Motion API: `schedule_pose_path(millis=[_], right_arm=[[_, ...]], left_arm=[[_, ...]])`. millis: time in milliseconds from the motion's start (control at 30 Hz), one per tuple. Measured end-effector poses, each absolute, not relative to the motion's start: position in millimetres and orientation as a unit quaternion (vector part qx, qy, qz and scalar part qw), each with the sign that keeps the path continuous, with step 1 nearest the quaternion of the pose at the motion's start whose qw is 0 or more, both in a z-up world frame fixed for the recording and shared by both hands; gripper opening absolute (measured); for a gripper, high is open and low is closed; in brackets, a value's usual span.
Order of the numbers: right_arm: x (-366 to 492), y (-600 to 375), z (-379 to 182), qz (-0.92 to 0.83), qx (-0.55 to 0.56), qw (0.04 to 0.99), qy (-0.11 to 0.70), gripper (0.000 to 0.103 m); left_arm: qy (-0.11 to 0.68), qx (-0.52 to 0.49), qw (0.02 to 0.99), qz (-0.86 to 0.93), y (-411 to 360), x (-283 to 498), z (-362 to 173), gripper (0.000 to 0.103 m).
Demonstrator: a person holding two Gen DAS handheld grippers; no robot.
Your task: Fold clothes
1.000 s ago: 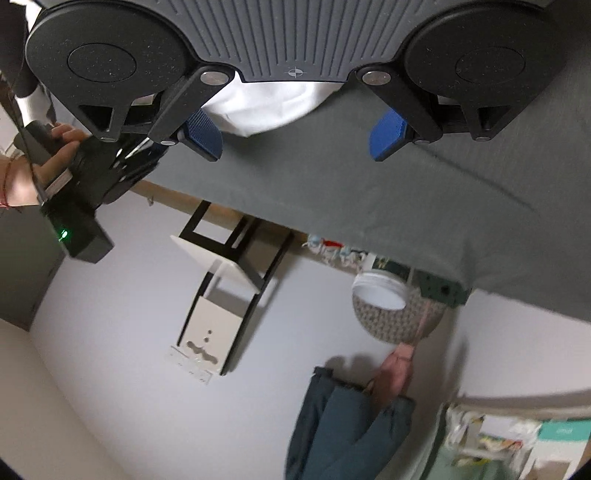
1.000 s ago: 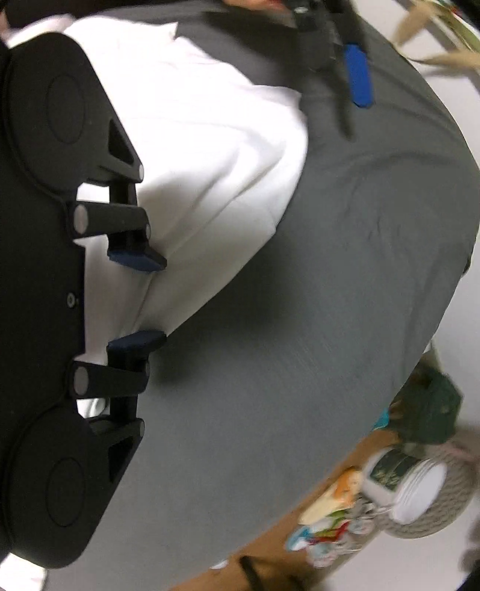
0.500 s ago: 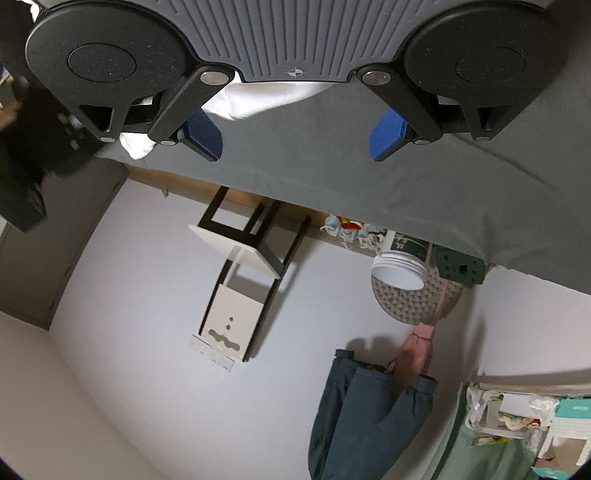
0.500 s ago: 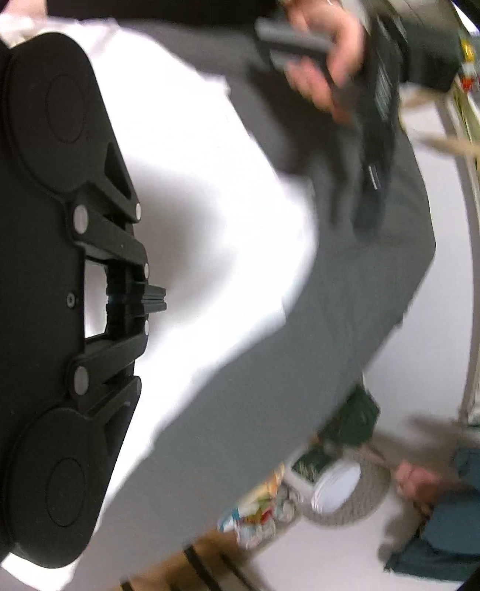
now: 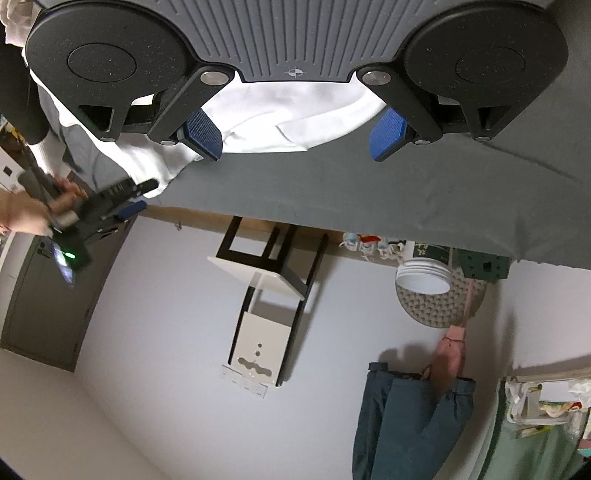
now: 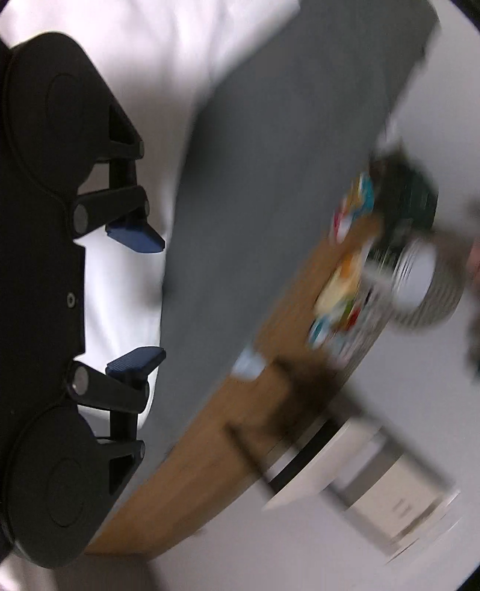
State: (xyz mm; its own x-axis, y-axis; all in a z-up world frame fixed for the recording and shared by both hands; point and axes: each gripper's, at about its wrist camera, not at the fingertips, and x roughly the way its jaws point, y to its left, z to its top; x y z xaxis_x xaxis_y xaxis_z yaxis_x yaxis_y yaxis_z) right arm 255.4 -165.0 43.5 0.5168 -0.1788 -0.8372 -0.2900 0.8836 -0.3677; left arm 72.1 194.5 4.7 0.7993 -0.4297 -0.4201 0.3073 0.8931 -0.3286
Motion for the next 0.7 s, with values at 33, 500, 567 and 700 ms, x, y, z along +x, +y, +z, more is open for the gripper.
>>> schedule_pose_path(millis=[33, 500, 567, 700], right_arm=[[266.6, -175.9, 42.4, 0.013, -0.224, 0.837, 0.499, 0.056], [266.5, -318.1, -0.5, -0.070, 0.106, 0.872, 0.473, 0.032], [262.9, -322.5, -0.7, -0.055, 0.108, 0.878, 0.463, 0.012], [247.7, -335.0, 15.8, -0.024, 0.123, 0.891, 0.437, 0.007]], left_arm=[[0.250, -0.123, 0.940, -0.195, 195.1, 72.7, 4.4, 0.087], [0.296, -0.155, 0.932, -0.140, 198.9, 104.1, -35.8, 0.087], [0.301, -0.137, 0.933, -0.143, 192.7, 104.5, -40.5, 0.081], [0.308, -0.098, 0.935, -0.148, 181.3, 101.7, -45.6, 0.016]])
